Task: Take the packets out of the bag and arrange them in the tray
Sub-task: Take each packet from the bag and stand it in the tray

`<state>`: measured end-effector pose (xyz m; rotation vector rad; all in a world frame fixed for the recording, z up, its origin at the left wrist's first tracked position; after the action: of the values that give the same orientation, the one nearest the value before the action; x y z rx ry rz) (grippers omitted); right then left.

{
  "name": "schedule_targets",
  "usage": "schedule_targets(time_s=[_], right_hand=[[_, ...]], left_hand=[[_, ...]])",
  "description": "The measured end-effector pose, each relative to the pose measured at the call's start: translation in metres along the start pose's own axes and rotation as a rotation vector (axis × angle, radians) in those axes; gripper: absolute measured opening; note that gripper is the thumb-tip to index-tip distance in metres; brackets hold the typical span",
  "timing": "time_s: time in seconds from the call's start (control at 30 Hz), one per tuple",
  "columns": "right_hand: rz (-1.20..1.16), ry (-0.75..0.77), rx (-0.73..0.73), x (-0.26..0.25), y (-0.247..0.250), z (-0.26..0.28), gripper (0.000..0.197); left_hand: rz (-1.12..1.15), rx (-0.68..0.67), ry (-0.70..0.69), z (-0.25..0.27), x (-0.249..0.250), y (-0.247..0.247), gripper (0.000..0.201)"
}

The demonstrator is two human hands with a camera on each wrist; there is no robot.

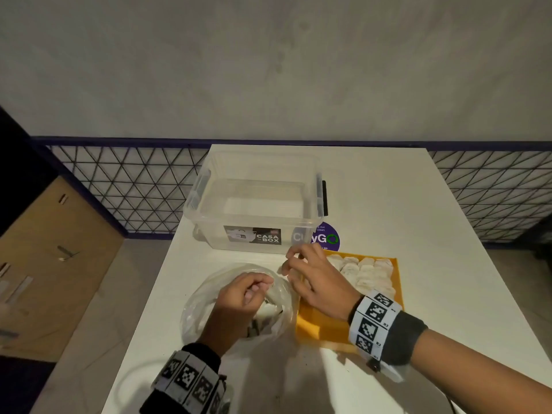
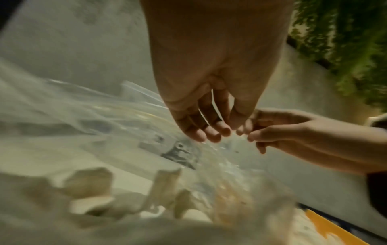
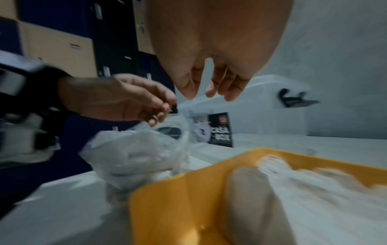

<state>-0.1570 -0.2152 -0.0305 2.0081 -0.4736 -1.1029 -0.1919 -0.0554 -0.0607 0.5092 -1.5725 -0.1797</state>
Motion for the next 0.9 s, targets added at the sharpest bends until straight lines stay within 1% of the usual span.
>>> schedule_targets(time_s=[0.03, 0.1, 0.17, 0.2, 0.23, 0.3, 0.33, 0.43, 0.5, 0.57, 0.67, 0.73, 0.77, 0.8, 0.87, 0.9], right_hand=[[-0.027, 0.017, -0.058, -0.013, -0.008, -0.001, 0.018], [0.037, 0.013, -0.209, -0.026, -0.030, -0.002, 0.024], [0.193, 0.005, -0.361, -0.025, -0.051, -0.002, 0.033], [0.281, 0.007, -0.424, -0.022, -0.060, -0.003, 0.039], [0.360, 0.010, -0.473, -0.018, -0.065, -0.004, 0.044], [0.441, -0.008, -0.521, -0.012, -0.070, -0.006, 0.053], [0.436, -0.036, -0.535, -0.010, -0.071, -0.006, 0.058], [0.315, -0.158, -0.598, -0.011, -0.076, -0.005, 0.068], [0.222, -0.230, -0.629, -0.010, -0.083, -0.006, 0.077], [0.136, -0.266, -0.634, -0.011, -0.090, -0.009, 0.085], [0.066, -0.278, -0.605, -0.010, -0.093, -0.010, 0.095], [0.032, -0.291, -0.584, -0.009, -0.091, -0.009, 0.099], [0.010, -0.299, -0.577, -0.007, -0.089, -0.009, 0.100], [-0.013, -0.301, -0.571, -0.006, -0.086, -0.008, 0.102], [-0.059, -0.301, -0.552, -0.005, -0.083, -0.009, 0.105], [-0.084, -0.303, -0.544, -0.005, -0.082, -0.009, 0.105]], left_hand=[[0.008, -0.020, 0.109, -0.003, -0.016, 0.009, 0.019], [-0.083, -0.155, 0.284, -0.003, -0.045, 0.021, 0.011], [-0.197, -0.274, 0.380, 0.001, -0.067, 0.027, 0.021], [-0.296, -0.316, 0.368, 0.003, -0.075, 0.029, 0.025], [-0.428, -0.336, 0.310, 0.003, -0.080, 0.030, 0.035], [-0.683, -0.326, 0.190, 0.003, -0.084, 0.034, 0.063], [-0.772, -0.310, 0.150, 0.003, -0.086, 0.035, 0.071], [-0.918, -0.263, 0.067, 0.004, -0.096, 0.033, 0.067], [-0.925, -0.242, 0.041, 0.002, -0.094, 0.025, 0.065], [-0.936, -0.231, 0.049, 0.000, -0.092, 0.015, 0.061], [-0.945, -0.234, 0.021, 0.000, -0.092, 0.003, 0.045], [-0.811, -0.208, 0.031, -0.003, -0.094, 0.002, 0.034], [-0.694, -0.177, 0.044, -0.004, -0.093, 0.003, 0.027], [-0.579, -0.138, 0.040, -0.006, -0.091, 0.005, 0.024], [-0.498, -0.062, 0.007, -0.009, -0.079, 0.006, 0.026], [-0.500, -0.014, -0.040, -0.011, -0.073, 0.006, 0.035]])
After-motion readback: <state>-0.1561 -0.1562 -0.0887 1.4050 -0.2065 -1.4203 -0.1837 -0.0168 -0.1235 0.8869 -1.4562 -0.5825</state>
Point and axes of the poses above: each hand's wrist, its own z-axis away from the middle knuckle, its own y-axis out of the back of the hand, x = y × z, the point moved 5 cm from there along -z, towards the middle knuckle, and after that the axes turned 12 degrees about x, right-handed, at the moved point
